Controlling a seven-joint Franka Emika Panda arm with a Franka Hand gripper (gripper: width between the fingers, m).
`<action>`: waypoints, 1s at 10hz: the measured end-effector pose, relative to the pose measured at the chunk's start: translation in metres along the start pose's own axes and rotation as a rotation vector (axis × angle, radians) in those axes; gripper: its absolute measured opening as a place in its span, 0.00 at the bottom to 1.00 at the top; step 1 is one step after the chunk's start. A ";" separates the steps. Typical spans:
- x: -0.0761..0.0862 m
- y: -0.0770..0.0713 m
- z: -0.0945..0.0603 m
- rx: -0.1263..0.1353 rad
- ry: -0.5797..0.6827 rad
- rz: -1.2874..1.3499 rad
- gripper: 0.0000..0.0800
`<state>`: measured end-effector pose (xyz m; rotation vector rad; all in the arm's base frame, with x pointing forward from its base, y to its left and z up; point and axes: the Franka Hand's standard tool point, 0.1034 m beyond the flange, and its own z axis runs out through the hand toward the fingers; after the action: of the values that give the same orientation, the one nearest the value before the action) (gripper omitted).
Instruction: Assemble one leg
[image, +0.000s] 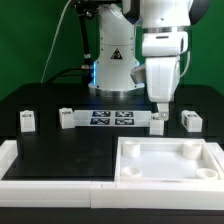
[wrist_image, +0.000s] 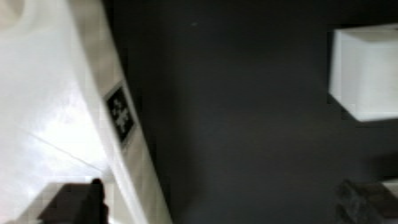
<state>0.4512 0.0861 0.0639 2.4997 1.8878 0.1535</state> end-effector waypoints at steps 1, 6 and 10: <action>-0.001 0.000 0.002 0.003 0.000 0.000 0.81; -0.005 -0.010 0.007 0.004 0.021 0.527 0.81; 0.024 -0.044 0.010 0.045 0.010 1.057 0.81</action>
Offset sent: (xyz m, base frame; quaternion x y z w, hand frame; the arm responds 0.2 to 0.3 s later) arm 0.0000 0.0000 0.0000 0.0000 0.0000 0.1790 0.9838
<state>0.4165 0.1216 0.0530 3.2010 0.3835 0.1112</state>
